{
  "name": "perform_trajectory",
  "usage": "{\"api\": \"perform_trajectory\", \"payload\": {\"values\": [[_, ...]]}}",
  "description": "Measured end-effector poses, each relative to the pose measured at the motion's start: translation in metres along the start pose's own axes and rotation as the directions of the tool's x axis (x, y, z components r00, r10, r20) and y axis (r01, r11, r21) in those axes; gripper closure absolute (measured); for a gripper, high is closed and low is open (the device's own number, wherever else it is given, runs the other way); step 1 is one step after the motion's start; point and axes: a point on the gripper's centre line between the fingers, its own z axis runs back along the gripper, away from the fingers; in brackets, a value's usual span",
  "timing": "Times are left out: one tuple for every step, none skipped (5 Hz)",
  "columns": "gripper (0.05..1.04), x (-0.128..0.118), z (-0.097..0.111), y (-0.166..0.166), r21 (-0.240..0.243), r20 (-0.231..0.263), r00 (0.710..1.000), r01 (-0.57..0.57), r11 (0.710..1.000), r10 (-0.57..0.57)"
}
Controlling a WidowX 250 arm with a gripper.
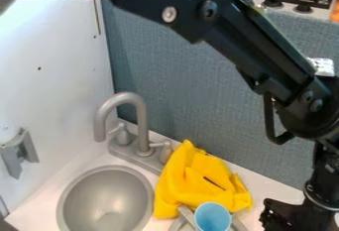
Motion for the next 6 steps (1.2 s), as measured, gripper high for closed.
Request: {"api": "perform_trajectory", "payload": {"values": [[0.081, -0.004, -0.013, 0.003, 0.02, -0.035, 0.999, -0.001, 1.0, 0.002], [0.081, 0.015, -0.021, -0.01, 0.028, -0.001, 1.0, 0.016, 0.999, -0.016], [0.081, 0.03, -0.015, -0.038, 0.0, 0.062, 0.996, 0.062, 0.998, -0.062], [0.081, 0.041, -0.005, -0.052, -0.041, 0.114, 0.989, 0.101, 0.994, -0.095], [0.081, 0.05, -0.016, -0.056, -0.043, 0.131, 0.986, 0.111, 0.993, -0.104], [0.081, 0.068, -0.023, -0.061, -0.006, 0.155, 0.983, 0.105, 0.994, -0.102]]}}
